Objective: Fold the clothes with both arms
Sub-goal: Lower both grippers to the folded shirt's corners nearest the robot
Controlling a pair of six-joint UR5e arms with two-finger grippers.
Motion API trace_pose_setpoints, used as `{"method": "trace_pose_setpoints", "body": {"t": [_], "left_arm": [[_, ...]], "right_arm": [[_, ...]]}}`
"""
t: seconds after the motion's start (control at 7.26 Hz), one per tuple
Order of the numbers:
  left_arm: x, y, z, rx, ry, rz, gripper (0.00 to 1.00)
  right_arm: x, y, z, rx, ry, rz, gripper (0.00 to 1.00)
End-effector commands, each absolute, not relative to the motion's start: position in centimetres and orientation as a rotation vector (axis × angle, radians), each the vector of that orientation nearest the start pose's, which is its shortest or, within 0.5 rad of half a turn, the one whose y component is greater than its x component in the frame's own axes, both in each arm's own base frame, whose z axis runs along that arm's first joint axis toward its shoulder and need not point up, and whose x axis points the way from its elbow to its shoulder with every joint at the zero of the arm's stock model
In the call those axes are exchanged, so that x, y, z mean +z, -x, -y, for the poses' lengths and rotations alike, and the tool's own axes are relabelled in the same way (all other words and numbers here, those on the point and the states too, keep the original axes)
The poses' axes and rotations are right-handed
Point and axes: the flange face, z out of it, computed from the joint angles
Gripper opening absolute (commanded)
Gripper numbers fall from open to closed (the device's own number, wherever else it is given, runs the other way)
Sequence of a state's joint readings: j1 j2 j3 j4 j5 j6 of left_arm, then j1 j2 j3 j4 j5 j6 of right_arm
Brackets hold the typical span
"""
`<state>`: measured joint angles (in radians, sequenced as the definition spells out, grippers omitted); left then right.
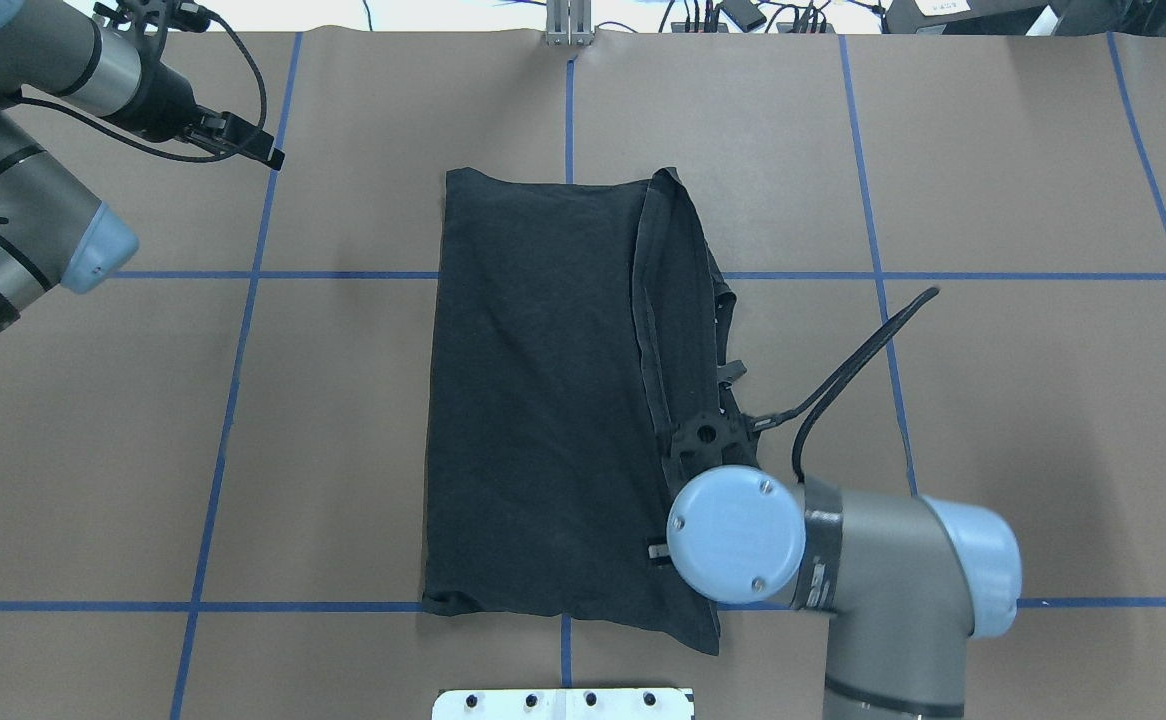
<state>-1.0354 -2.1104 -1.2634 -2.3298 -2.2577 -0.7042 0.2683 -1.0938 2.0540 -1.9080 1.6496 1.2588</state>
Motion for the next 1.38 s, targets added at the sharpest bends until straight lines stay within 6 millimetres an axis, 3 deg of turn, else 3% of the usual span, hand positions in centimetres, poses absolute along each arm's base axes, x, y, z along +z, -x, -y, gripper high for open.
{"method": "trace_pose_setpoints", "body": {"t": [0.0, 0.28, 0.55, 0.69, 1.1, 1.24], "left_arm": [[37.0, -34.1, 58.1, 0.122, -0.323, -1.159, 1.0], [33.9, -36.2, 49.2, 0.03, -0.226, -1.25, 1.0], [31.1, -41.8, 39.6, -0.092, -0.145, -1.307, 1.0], [30.6, -43.5, 35.3, -0.153, -0.103, -1.321, 1.0], [30.9, -48.1, 23.3, -0.335, 0.032, -1.362, 1.0], [31.1, -48.9, 21.9, -0.37, 0.048, -1.36, 1.0]], "right_arm": [[22.2, 46.9, 29.8, 0.039, -0.099, 0.714, 1.0], [21.1, 45.0, 29.1, 0.251, -0.033, 0.792, 0.99], [26.0, 43.2, 28.0, 0.36, -0.006, 0.922, 0.99], [28.0, 43.0, 27.0, 0.411, 0.002, 0.951, 0.99], [29.0, 45.2, 23.5, 0.628, -0.041, 0.953, 0.97], [28.7, 45.3, 23.2, 0.695, -0.036, 0.971, 0.96]]}}
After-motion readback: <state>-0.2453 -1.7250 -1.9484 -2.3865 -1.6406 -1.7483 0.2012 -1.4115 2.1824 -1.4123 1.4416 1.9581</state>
